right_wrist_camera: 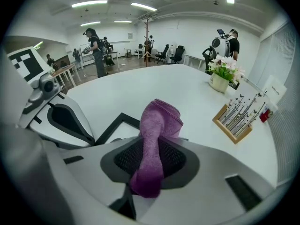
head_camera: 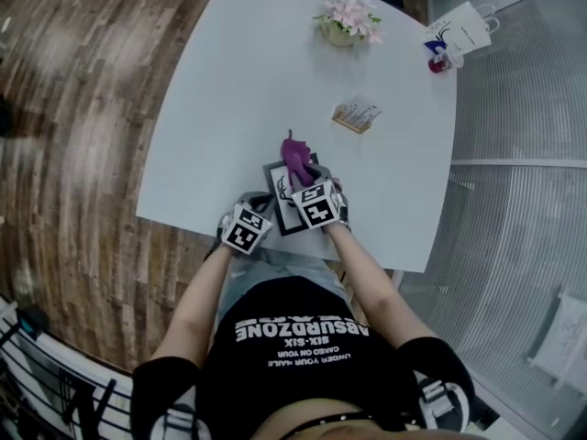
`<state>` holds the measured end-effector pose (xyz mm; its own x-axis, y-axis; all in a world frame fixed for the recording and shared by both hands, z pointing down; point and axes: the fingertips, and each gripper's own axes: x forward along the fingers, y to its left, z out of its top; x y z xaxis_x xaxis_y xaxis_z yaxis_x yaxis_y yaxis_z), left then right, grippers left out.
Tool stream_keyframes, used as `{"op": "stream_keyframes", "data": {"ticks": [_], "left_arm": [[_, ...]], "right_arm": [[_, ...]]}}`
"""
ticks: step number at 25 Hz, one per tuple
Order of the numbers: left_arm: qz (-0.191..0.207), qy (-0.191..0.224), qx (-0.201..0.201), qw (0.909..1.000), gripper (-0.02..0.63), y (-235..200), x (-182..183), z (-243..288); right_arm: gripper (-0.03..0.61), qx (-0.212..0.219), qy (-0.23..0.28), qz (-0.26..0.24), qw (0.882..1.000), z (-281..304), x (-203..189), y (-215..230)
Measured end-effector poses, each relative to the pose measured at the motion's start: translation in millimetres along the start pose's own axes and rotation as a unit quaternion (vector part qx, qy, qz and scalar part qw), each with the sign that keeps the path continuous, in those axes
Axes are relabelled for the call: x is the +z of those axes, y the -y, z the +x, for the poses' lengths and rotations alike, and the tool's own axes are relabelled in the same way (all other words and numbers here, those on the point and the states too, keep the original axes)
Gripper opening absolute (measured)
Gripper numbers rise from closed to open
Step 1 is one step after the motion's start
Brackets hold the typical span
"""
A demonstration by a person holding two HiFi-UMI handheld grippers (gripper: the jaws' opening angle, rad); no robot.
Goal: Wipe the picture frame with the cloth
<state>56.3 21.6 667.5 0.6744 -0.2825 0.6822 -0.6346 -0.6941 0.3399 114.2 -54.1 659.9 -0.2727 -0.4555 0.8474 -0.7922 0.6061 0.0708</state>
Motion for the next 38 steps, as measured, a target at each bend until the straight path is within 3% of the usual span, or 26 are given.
{"op": "stream_keyframes", "data": {"ticks": [13, 20, 29, 38], "left_arm": [[-0.001, 0.005, 0.008, 1.0000, 0.015, 0.5, -0.8, 0.0], [-0.004, 0.005, 0.008, 0.9999, 0.015, 0.3, -0.8, -0.5], [-0.002, 0.003, 0.006, 1.0000, 0.015, 0.1, -1.8, -0.1], [0.002, 0.004, 0.006, 1.0000, 0.015, -0.4, -2.1, -0.3]], "right_arm": [[0.110, 0.063, -0.004, 0.007, 0.998, 9.3, 15.9, -44.3], [0.110, 0.075, -0.003, -0.003, 0.997, 9.7, 18.4, -48.6], [0.110, 0.102, -0.003, 0.023, 0.994, 2.8, 10.5, -52.8], [0.110, 0.100, -0.001, 0.029, 0.995, -11.5, -9.0, -67.8]]}}
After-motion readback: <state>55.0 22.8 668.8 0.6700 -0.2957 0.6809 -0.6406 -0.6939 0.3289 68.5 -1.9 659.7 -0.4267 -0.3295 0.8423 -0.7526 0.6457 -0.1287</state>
